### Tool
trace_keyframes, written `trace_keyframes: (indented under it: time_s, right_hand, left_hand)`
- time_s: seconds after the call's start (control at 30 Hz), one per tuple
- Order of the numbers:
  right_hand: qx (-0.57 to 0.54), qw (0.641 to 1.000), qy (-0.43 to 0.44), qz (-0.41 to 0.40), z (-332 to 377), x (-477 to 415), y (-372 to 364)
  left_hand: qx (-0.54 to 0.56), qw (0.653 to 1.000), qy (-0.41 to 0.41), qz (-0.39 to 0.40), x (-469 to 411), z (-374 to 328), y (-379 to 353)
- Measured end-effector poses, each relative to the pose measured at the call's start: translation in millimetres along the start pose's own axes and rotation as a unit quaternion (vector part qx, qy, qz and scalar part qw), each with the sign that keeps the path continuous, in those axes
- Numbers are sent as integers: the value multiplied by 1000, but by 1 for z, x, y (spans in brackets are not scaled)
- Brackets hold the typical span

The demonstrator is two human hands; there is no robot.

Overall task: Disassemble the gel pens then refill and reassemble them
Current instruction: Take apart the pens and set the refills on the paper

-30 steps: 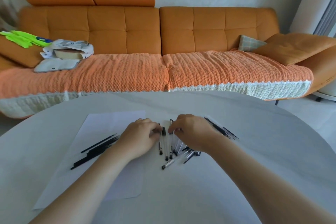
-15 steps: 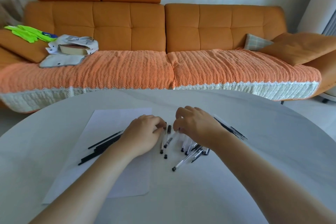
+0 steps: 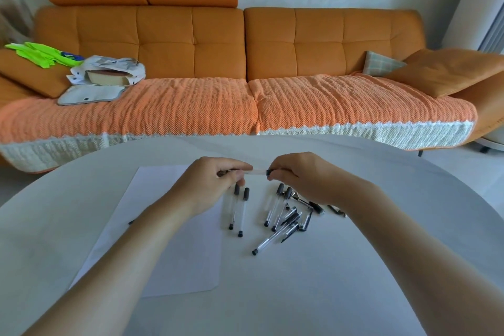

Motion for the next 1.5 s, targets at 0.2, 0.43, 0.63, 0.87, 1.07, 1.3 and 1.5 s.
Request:
trace_keyframes:
  time_s: [0.2,0.43,0.63,0.87,1.07,1.3,1.5]
  right_hand:
    - [50,998,21,-6,3,3,-3]
    - [87,990,77,-78,2,15,12]
    - [108,993,23,-46,-1,17,17]
    - [74,996,5,-47,1,14,29]
    - [156,984,25,-78,9,0,18]
    - [197,976,18,-91,18,-9,3]
    - [217,975,13,-53,18,-13,-5]
  left_hand:
    - [-211,968,-115,-69,4,-28,-23]
    - [-273,940,-174,-108,-6,-43,-25]
    - [-271,943,-158,-113,-9,-33,-20]
    - [-251,932,-212,-153,-12,-29,-13]
    - [-278,940,-161,-114,-15,-36,2]
    - [-301,951,-48,-51,-12,-21,3]
    - [-316,943,-69,-77,-7,-16,-10]
Point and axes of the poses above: each hand's wrist, its own x-axis away from the middle knuckle, its own y-axis out of the back of the hand, z = x × y, the point moved 3 cm from there along -x, towards the middle knuckle, and after that the axes turned 14 degrees about y, right-handed, at the moved point
